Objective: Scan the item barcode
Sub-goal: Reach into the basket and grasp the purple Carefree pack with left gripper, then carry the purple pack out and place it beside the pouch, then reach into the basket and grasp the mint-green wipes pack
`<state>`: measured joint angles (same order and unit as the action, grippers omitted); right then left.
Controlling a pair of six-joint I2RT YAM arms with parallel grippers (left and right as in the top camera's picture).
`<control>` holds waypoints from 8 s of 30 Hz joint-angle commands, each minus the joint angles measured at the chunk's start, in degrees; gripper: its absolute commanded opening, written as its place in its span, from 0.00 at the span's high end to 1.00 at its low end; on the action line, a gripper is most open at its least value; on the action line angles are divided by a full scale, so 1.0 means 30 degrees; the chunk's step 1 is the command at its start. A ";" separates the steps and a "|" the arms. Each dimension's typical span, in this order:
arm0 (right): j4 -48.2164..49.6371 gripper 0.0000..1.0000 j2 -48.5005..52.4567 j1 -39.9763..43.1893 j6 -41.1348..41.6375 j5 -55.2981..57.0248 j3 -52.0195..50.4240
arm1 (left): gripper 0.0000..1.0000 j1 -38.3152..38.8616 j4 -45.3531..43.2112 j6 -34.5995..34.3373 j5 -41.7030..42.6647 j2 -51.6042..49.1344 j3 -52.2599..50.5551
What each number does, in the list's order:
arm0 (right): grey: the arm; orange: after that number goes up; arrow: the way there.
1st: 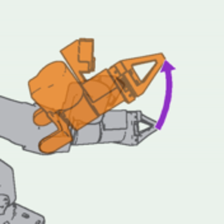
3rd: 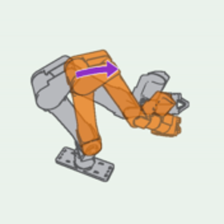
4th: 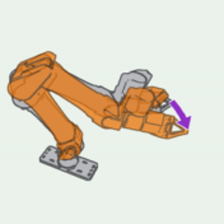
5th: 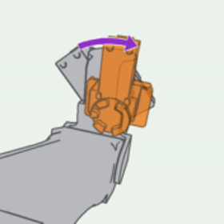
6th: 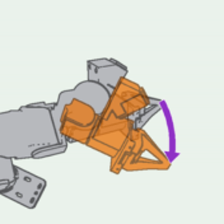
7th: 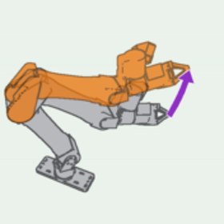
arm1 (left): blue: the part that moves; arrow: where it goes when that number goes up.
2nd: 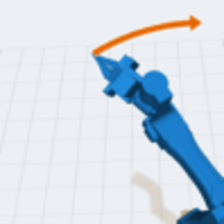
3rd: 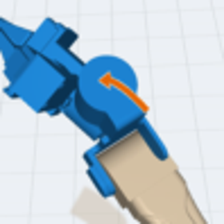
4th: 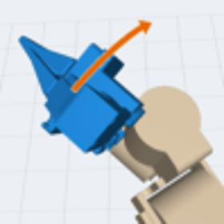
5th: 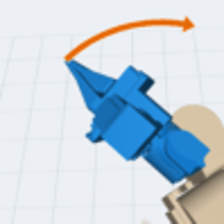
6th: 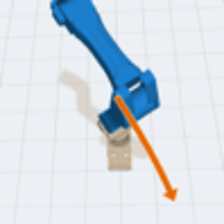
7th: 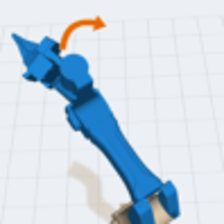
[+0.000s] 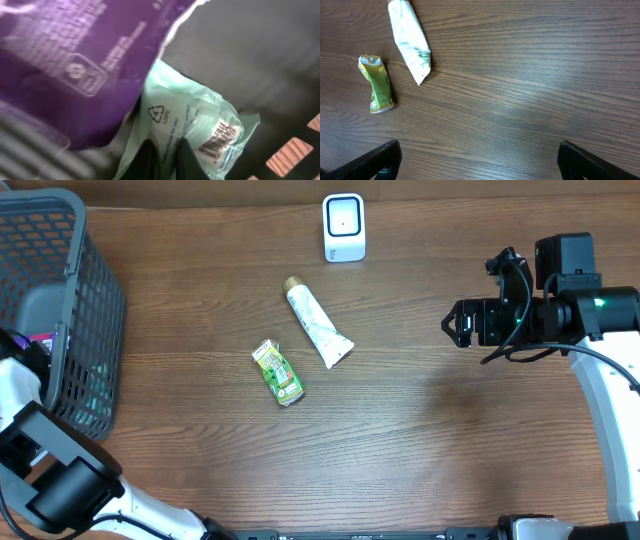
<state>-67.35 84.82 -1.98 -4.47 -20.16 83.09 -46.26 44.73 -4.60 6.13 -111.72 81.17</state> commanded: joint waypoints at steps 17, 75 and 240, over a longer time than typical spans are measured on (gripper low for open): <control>0.0138 0.00 -0.0007 -0.0073 0.0044 -0.0175 0.0270 | 0.08 0.0182 0.4116 0.0969 -0.2448 -0.0809 0.7941; 0.0780 0.00 0.0029 -0.0073 0.0044 -0.0175 0.0270 | 0.37 -0.4197 0.3861 -0.6630 -0.0437 -0.0291 0.4473; 0.0510 0.00 0.0044 -0.0073 0.0481 -0.0182 0.0175 | 0.96 -0.0095 1.6538 0.0838 0.2907 -0.4320 2.7022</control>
<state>-65.98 84.93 -1.98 -2.98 -20.36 83.09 -49.60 91.44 0.51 11.00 -126.21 151.28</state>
